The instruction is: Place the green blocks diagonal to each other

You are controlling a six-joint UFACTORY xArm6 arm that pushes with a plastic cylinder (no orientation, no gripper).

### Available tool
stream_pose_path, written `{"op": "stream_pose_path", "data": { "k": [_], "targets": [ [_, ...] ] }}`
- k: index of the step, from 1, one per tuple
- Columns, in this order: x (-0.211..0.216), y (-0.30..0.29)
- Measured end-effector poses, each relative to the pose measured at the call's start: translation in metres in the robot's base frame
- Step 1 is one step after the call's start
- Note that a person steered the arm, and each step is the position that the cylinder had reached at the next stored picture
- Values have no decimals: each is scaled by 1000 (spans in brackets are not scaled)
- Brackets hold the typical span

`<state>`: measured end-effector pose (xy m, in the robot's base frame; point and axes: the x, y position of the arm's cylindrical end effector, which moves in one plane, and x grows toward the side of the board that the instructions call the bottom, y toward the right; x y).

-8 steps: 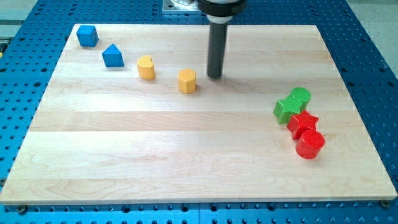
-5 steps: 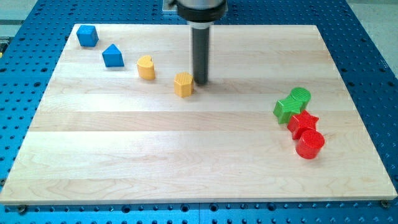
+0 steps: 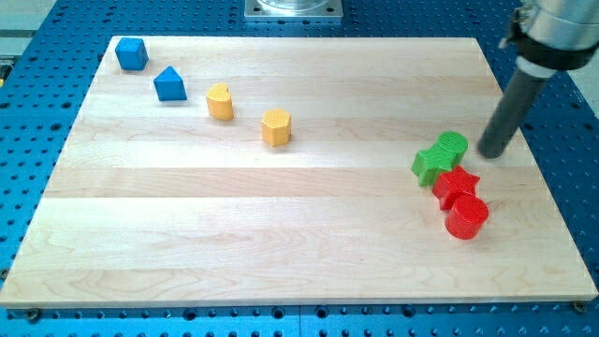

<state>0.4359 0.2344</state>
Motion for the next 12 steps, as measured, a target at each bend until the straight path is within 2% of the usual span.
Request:
{"op": "stream_pose_path", "data": {
  "k": [1, 3, 4, 5, 7, 8, 9, 10, 12],
  "targets": [
    [2, -26],
    [3, -160],
    [8, -165],
    [23, -104],
    [-21, -8],
    [-6, 36],
    [32, 34],
    [36, 10],
    [43, -110]
  ]
}}
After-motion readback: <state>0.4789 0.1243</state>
